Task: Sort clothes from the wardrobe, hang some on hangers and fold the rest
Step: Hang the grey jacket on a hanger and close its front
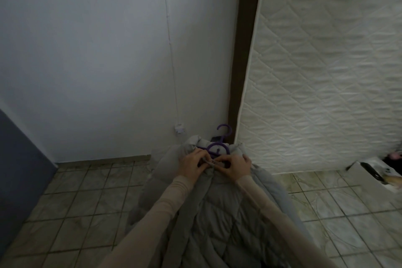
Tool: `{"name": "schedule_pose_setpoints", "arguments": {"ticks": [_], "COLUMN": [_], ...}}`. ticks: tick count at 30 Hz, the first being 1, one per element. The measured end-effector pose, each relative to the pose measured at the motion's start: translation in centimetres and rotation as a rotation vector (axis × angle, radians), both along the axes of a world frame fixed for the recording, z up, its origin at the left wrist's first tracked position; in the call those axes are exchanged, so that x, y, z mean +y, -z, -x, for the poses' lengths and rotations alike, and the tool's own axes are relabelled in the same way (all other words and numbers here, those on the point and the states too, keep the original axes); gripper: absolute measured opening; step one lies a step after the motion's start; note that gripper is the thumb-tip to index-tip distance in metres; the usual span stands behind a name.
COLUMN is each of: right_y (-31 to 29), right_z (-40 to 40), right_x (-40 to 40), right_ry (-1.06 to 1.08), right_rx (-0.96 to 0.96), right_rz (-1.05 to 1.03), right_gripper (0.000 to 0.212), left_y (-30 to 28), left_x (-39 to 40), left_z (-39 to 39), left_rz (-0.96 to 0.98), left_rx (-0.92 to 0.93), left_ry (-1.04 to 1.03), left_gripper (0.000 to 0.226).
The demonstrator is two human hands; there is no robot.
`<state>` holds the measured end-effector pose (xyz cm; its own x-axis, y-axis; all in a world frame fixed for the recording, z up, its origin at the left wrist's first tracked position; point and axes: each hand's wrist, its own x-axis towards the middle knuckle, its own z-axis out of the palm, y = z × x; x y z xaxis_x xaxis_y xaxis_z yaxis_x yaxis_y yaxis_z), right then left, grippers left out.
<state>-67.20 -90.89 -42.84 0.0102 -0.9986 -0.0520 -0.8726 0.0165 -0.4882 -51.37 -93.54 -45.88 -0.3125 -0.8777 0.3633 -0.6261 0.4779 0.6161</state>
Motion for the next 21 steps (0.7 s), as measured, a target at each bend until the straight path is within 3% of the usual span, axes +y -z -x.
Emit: {"name": "schedule_pose_setpoints", "arguments": {"ticks": [4,8,16,21], "right_y": [0.0,0.2,1.0,1.6], "right_z": [-0.1,-0.7,-0.5,-0.7], "right_x": [0.1,0.2,-0.2,-0.7], "right_ry": [0.018,0.055,0.04,0.065], "right_rx": [0.041,0.067,0.056,0.083], "right_rz": [0.006,0.024,-0.007,-0.013], "right_gripper": [0.033,0.028,0.035,0.029], "left_y": [-0.1,0.2,0.3,0.2], "left_x": [-0.1,-0.6,-1.0,-1.1], "left_z": [0.5,0.2,0.7,0.5], "left_rz": [-0.073,-0.114,-0.146,-0.186], "left_rx": [0.004,-0.108,-0.103,-0.086], "left_ry": [-0.047,-0.005,-0.061,-0.031], "left_gripper": [0.026,0.017,0.016,0.019]}}
